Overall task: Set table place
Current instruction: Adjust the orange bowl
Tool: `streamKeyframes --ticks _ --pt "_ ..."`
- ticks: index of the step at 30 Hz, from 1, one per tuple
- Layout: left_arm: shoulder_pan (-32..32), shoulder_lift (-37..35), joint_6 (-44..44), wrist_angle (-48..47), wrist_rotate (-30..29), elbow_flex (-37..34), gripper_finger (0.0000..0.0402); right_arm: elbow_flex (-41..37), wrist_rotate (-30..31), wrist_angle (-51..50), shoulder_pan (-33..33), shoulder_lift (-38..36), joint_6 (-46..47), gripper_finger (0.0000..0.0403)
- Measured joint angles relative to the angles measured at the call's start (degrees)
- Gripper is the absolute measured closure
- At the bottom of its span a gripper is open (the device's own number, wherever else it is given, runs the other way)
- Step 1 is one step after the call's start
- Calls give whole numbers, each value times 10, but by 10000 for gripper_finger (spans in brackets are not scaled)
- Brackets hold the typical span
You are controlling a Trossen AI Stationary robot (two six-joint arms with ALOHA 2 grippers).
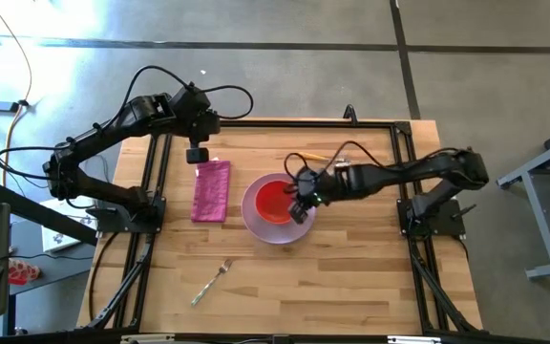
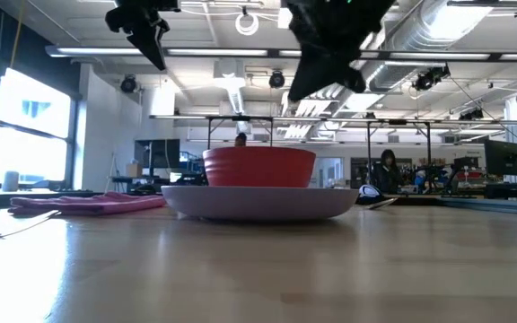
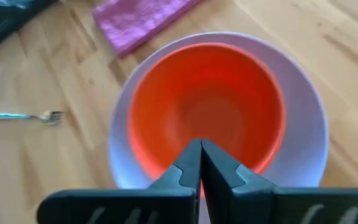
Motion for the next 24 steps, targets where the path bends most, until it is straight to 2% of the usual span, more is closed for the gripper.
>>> streamKeyframes --ticks 5,12,24 --pt "0 0 -2 0 0 0 402 0 -21 20 -28 41 -15 403" --pt "0 0 -10 0 0 0 402 0 -44 33 -30 89 -7 403" --pt "0 0 -15 10 0 0 401 -1 -105 21 -2 98 16 403"
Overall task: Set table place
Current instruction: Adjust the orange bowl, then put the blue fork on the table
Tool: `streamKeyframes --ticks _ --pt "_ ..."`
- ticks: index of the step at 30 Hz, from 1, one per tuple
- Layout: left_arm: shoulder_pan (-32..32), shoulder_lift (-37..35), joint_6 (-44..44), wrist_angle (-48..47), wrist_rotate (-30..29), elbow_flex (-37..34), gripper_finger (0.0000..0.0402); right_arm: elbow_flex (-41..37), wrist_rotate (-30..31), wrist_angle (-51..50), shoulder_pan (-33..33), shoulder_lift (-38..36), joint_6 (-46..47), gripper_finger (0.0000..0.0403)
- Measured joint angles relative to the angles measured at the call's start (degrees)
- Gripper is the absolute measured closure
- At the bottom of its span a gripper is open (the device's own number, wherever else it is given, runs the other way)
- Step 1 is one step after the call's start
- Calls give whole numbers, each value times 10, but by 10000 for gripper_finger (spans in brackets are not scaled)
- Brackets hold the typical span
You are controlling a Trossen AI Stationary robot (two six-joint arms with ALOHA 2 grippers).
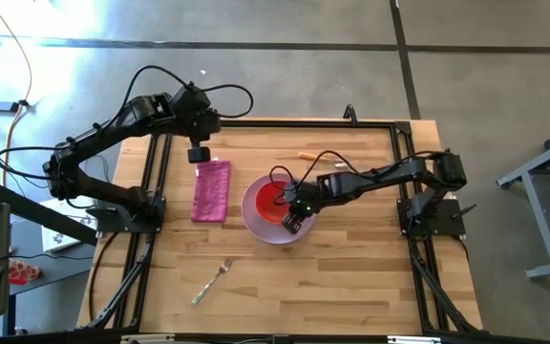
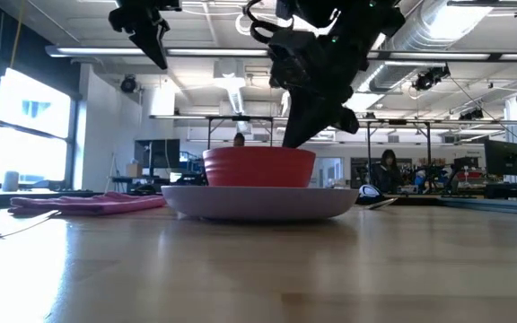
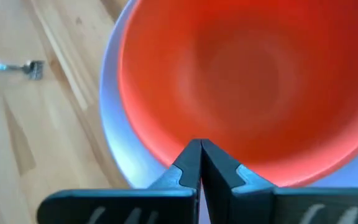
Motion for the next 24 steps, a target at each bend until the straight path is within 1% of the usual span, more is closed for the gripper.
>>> streamKeyframes --ticks 6,13,16,19,21,24 --pt "0 0 0 0 0 0 401 0 -14 -30 19 0 16 403" --pt "0 0 0 0 0 0 402 10 -14 -35 30 0 29 403" --pt "0 0 0 0 0 0 402 48 10 -48 30 -1 8 403" --pt "0 0 -1 -1 0 0 402 102 40 -87 26 -1 -29 403" --pt "0 0 -6 -8 0 0 402 143 63 -124 23 -1 -51 403" --pt "0 0 -25 -34 0 0 402 206 104 -209 19 -1 -80 403"
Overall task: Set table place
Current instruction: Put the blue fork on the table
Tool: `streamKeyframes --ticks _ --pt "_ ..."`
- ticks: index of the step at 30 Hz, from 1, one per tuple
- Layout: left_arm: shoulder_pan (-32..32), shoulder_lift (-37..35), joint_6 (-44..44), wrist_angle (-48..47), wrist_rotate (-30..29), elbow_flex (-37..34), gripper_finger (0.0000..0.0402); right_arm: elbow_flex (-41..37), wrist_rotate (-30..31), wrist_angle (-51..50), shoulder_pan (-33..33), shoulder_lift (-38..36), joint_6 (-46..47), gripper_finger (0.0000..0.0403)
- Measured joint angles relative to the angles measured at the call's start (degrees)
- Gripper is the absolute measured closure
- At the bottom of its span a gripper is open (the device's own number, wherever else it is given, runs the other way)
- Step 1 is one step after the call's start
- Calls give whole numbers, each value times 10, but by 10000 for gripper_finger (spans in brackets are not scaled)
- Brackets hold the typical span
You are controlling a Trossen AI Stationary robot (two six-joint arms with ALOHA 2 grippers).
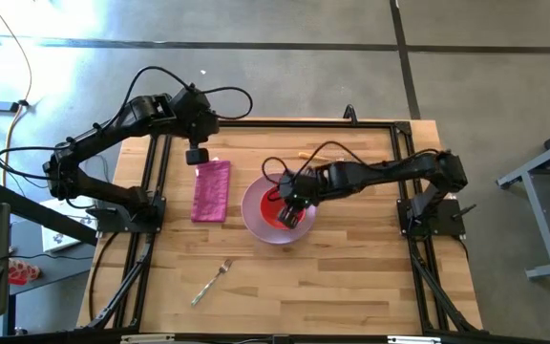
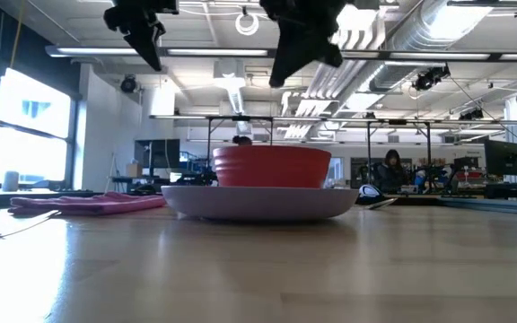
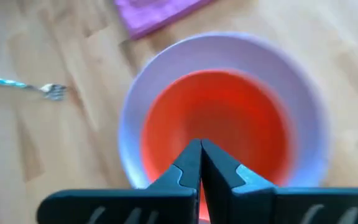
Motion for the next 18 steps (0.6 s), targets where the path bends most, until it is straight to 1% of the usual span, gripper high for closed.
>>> streamKeyframes --ticks 3,5,9,13,18 --pt "-4 0 -33 -38 0 -2 401 56 48 -100 -6 -1 -16 403" --pt "-24 -4 -63 -59 -4 -16 401 87 79 -173 -11 -1 -22 403" --pt "-85 -33 -159 -80 0 -83 402 131 128 -288 -24 -1 -30 403" --pt "-188 -70 -326 -82 1 -174 401 155 144 -340 -40 -1 -64 403" --pt "-341 -101 -563 -69 37 -263 389 173 144 -338 -64 -1 -149 403"
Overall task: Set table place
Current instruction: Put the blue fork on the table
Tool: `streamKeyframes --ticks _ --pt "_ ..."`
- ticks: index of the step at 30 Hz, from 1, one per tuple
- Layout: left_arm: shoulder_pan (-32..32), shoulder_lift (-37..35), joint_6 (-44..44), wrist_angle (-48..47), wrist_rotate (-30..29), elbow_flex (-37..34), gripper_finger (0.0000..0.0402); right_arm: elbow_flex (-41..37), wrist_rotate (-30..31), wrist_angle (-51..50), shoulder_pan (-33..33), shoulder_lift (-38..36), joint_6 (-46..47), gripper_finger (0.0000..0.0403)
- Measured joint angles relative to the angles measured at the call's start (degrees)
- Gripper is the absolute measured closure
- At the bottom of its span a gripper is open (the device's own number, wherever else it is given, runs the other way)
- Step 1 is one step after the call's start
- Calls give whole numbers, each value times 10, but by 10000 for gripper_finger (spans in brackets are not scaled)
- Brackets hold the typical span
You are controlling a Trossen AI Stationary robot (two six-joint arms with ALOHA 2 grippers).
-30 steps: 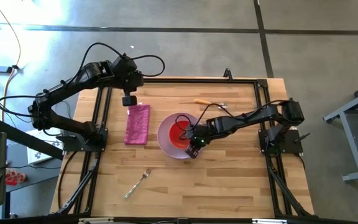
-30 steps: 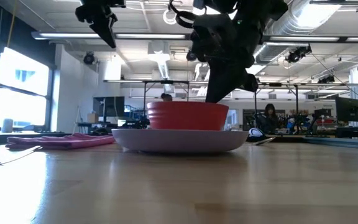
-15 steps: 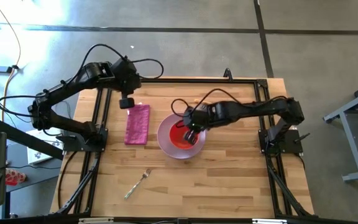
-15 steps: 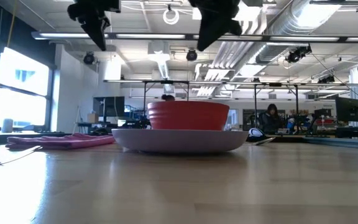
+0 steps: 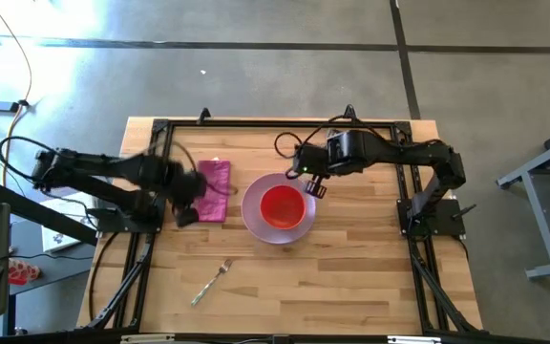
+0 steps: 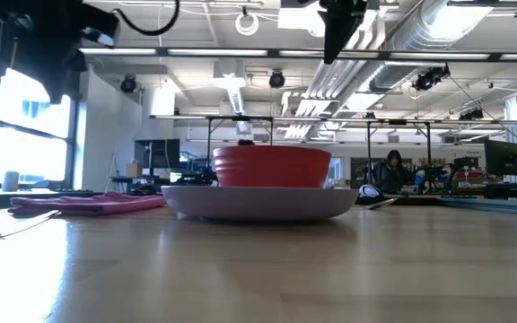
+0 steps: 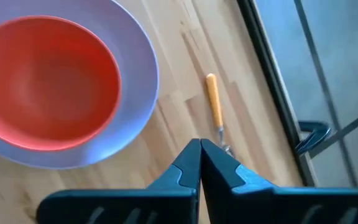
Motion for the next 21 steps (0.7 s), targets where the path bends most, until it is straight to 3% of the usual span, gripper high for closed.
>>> streamKeyframes --ticks 8,15,21 --pt "-183 20 -247 95 -11 -45 317 11 -2 7 -40 0 -107 403" --pt "-261 95 -349 138 -12 -46 243 11 -4 6 -70 -11 -152 403" --pt "-307 172 -422 200 28 -46 214 11 -4 3 -101 -53 -160 403"
